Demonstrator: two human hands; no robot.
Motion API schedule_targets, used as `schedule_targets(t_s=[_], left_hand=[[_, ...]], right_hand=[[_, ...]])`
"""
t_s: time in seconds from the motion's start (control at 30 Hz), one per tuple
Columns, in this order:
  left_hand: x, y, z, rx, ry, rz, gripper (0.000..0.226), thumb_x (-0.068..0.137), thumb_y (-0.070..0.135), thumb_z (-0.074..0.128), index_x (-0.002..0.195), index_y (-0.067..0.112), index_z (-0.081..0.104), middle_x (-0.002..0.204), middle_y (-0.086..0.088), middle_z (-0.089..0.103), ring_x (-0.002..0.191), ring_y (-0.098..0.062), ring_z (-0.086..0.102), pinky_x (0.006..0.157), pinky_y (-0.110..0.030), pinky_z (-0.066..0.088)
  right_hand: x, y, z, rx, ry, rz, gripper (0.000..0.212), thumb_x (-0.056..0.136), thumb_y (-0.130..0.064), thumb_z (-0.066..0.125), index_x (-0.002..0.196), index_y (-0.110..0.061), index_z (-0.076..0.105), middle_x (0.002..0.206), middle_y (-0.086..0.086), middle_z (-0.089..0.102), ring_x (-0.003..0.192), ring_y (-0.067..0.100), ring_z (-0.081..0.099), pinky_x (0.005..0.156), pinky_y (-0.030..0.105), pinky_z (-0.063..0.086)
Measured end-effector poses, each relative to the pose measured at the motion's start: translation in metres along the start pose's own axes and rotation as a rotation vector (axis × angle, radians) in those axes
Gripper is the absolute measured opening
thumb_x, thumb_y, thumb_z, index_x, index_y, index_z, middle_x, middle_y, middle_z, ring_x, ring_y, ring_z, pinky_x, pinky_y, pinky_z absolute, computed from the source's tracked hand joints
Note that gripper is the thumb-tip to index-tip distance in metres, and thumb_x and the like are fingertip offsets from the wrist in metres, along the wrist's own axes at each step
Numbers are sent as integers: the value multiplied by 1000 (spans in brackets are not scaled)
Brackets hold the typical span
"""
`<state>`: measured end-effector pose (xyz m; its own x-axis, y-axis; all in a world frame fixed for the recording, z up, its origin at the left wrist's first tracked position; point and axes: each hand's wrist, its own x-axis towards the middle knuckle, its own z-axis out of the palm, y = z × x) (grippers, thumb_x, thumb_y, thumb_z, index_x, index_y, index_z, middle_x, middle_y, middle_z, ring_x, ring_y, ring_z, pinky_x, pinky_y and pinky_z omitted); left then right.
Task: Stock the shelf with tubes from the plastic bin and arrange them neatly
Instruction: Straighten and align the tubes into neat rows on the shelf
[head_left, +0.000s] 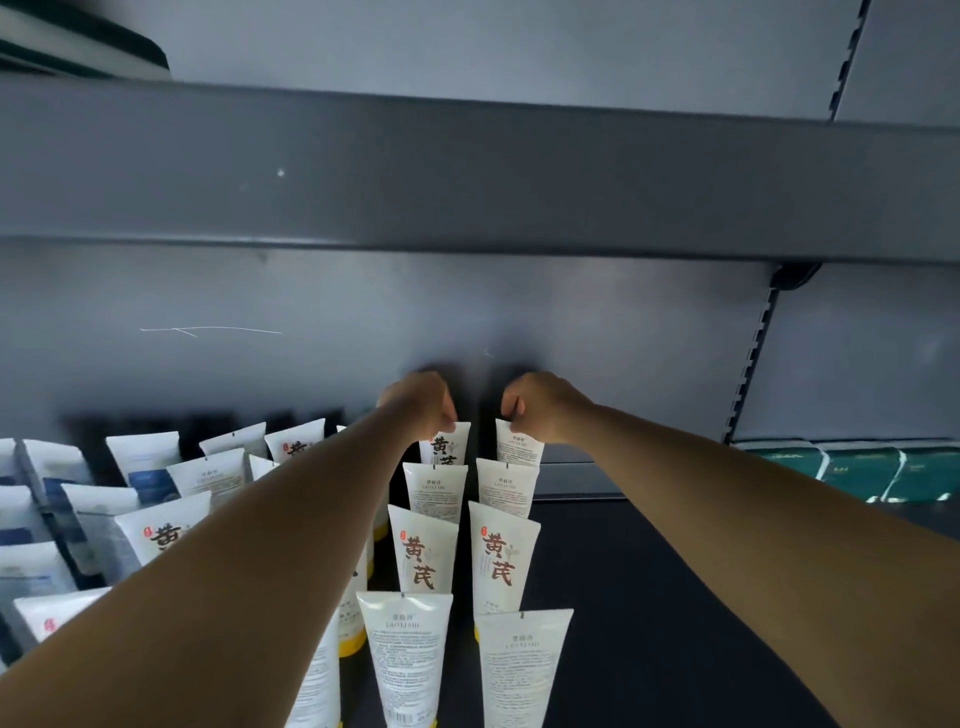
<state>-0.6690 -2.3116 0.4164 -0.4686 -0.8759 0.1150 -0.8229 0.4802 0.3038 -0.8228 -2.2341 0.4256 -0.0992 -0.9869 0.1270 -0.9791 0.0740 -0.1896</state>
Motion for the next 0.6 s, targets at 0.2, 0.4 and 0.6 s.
schedule_targets(t_s=[0.2, 0.4, 0.6], left_hand=[[-1, -4, 1, -32, -24, -1, 21, 83, 20, 67, 103, 17, 73, 106, -5, 72, 103, -20, 64, 99, -35, 46], [-3, -3, -1, -16, -26, 13, 22, 84, 22, 67, 105, 18, 72, 107, -5, 71, 106, -20, 63, 101, -35, 44], [0, -4, 0, -9, -42, 32, 22, 83, 21, 68, 104, 17, 73, 106, -6, 72, 105, -20, 64, 101, -37, 44]], right_hand=[[-6, 1, -7, 46, -21, -28, 25, 89, -1, 57, 110, -10, 66, 110, 7, 62, 100, 25, 59, 73, 21, 40], [-8, 8, -13, 7, -185, -67, 42, 88, 11, 40, 104, -10, 72, 110, 5, 65, 101, 22, 57, 75, 19, 39], [-10, 16, -11, -24, -177, -121, 24, 82, -6, 68, 106, -10, 71, 103, 0, 59, 103, 15, 56, 88, 24, 41]])
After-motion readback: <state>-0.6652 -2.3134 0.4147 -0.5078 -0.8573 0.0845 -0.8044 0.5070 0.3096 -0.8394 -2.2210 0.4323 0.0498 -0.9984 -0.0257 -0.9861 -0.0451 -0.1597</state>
